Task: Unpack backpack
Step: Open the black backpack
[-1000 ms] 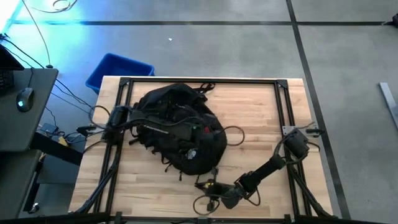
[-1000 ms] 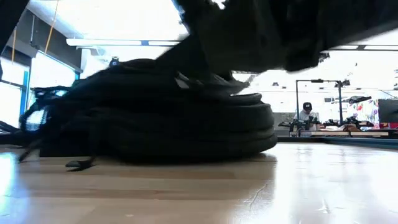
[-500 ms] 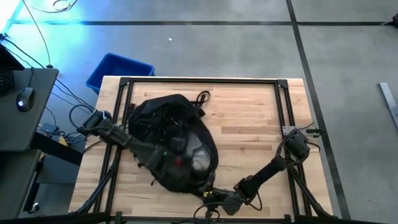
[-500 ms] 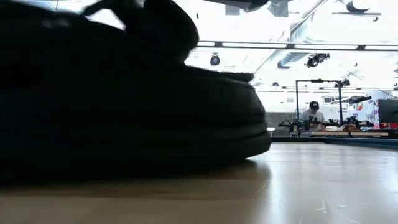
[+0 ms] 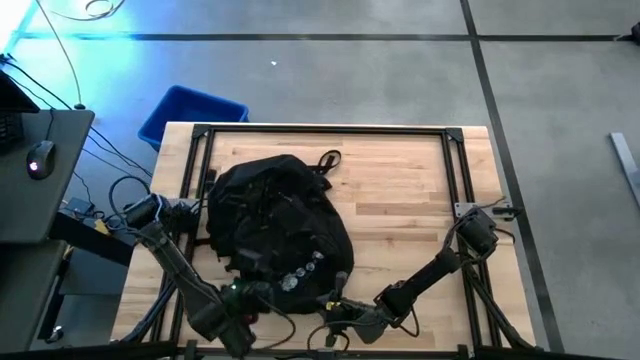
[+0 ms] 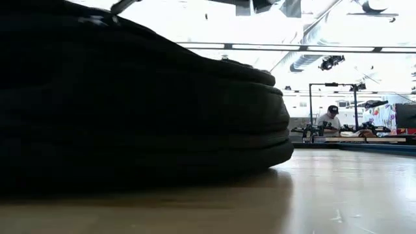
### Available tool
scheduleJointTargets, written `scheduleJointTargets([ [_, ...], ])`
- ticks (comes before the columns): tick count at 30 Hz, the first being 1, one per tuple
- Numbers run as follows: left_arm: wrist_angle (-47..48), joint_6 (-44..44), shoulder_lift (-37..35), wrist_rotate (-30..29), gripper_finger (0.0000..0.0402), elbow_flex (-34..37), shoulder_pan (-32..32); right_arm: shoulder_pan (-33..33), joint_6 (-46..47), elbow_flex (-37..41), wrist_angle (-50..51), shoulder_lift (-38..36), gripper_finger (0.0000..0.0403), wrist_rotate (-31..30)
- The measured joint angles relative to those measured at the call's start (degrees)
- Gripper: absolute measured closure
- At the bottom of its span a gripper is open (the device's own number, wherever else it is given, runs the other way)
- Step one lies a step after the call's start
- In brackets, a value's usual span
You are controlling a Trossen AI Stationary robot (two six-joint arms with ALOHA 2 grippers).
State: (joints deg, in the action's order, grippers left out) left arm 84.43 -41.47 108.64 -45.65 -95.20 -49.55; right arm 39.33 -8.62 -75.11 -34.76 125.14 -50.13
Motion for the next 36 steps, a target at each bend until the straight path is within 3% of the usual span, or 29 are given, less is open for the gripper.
scheduleJointTargets([
  [4, -9.1, -3.0, 0.3, 2.3, 0.0248, 0.0, -1.3, 0.0, 0.4, 0.0, -1.4, 0.0, 0.0403, 0.2],
  [8, -26.7, 5.8, 4.3, 1.4, 0.0227, 0.0, -2.8, 0.7, -3.4, -1.1, -3.4, 0.0, 0.0403, 4.0],
  [15, -45.6, 13.6, 15.0, -12.6, 0.0225, 0.0, -2.9, 2.9, -6.5, -5.7, 2.0, 0.0, 0.0403, 7.5],
  [23, -53.8, 8.3, 20.3, -27.4, 0.0226, 0.0, -2.9, 4.7, -2.7, -7.7, 7.8, 0.0, 0.0403, 3.7],
  [30, -57.3, 5.2, 20.2, -32.4, 0.0264, 0.0, -3.5, 4.7, -1.7, -7.7, 8.8, 0.0, 0.0403, 3.4],
  [36, -57.8, 3.8, 21.7, -32.0, 0.0366, 0.0, -3.3, 4.6, 1.3, -7.6, 10.5, 0.0, 0.0403, 3.3],
])
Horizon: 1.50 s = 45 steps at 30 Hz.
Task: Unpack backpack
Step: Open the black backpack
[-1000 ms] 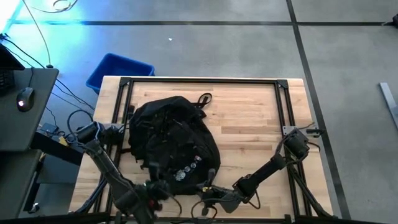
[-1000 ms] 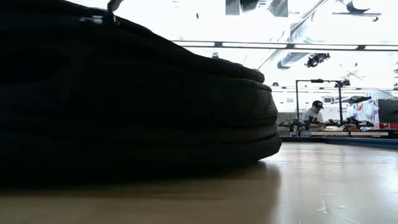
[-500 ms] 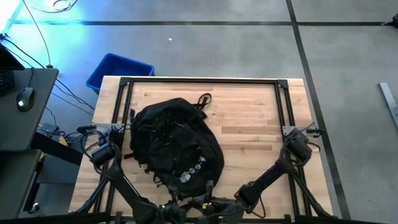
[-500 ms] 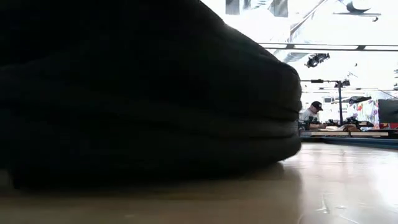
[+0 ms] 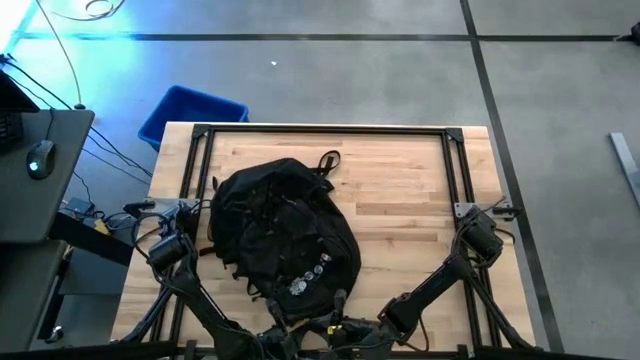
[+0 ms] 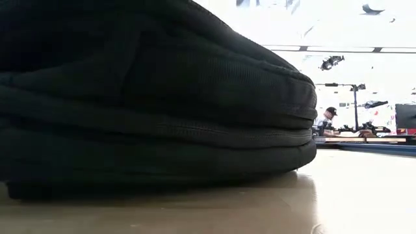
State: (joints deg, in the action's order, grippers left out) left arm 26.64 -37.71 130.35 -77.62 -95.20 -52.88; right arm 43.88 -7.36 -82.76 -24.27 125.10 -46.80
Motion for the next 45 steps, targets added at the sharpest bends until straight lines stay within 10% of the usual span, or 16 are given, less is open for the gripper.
scheduleJointTargets([
  [23, 6.5, -12.0, 1.3, -5.1, 0.0401, 0.0, -4.5, 2.1, 2.5, -5.6, 31.7, 0.2, 0.0191, -2.2],
  [29, 6.5, -11.9, 1.3, -5.2, 0.0401, 0.0, -4.5, -0.5, 3.5, -4.2, 29.3, 3.2, 0.0219, -1.0],
  [34, 10.2, -14.1, 1.2, -3.6, 0.0401, 0.0, -5.1, -1.1, 7.7, -4.2, 29.5, 4.3, 0.0353, -2.1],
  [45, 62.8, -70.1, 0.9, 11.9, 0.0401, 0.0, -6.9, 2.6, 19.3, -4.1, 46.2, -2.8, 0.0395, -4.3],
])
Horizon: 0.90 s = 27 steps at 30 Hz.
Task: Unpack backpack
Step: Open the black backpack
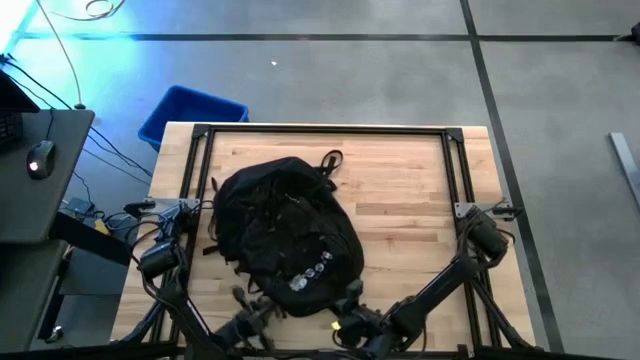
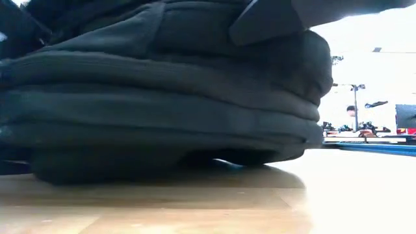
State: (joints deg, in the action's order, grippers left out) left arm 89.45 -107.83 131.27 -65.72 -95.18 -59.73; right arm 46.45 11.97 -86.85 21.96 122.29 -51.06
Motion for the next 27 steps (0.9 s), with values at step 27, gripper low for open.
scheduleJointTargets([
  [27, -15.8, -3.5, -11.3, -7.9, 0.0391, 17.4, -4.5, 3.4, 12.2, -8.3, 16.5, -0.8, 0.0398, 11.6],
])
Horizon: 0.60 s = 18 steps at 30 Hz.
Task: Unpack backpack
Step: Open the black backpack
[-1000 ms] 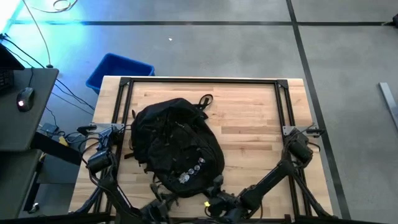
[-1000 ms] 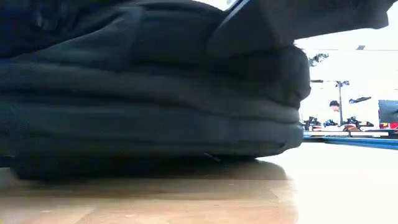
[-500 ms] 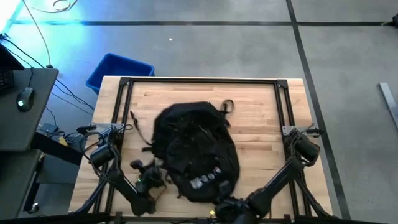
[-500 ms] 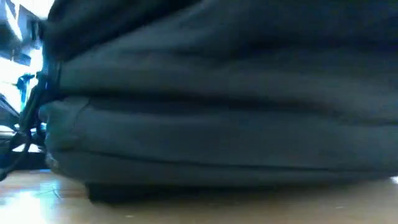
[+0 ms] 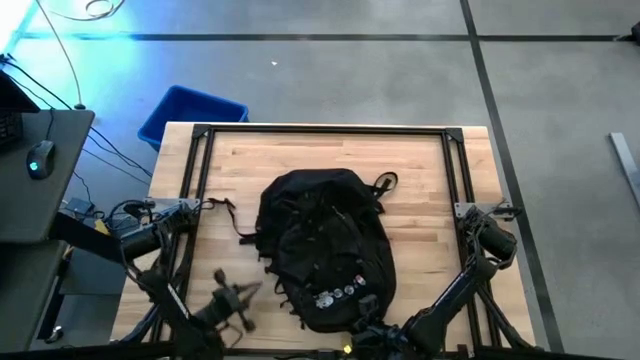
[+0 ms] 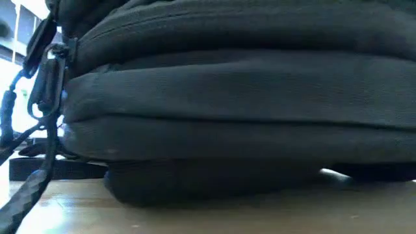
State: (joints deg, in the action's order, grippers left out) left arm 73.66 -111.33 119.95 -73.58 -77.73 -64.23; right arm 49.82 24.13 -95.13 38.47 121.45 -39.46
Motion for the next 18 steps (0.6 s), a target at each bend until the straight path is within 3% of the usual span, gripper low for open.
scheduleJointTargets([
  [2, -10.1, 10.6, 0.2, -0.7, 0.0376, -0.5, -0.2, -0.3, 0.2, 0.0, 0.0, 0.0, 0.0399, -0.5],
  [6, -32.1, 34.9, 1.0, 5.0, 0.0327, -0.4, 1.7, -0.8, -0.7, 0.0, -0.1, 0.2, 0.0399, -0.3],
  [9, -42.8, 47.4, 1.5, 5.6, 0.0284, -0.3, 4.4, -1.4, -0.6, 0.0, -0.4, 0.4, 0.0396, 0.1],
  [14, -44.4, 51.9, 1.4, 8.2, 0.0229, -0.3, 9.0, -1.8, 0.5, 0.0, -0.4, 0.4, 0.0387, 0.4],
  [18, -44.3, 50.6, 1.4, 11.7, 0.0219, -0.3, 12.2, -1.7, -0.6, 0.1, 0.1, 0.4, 0.0389, 0.4],
])
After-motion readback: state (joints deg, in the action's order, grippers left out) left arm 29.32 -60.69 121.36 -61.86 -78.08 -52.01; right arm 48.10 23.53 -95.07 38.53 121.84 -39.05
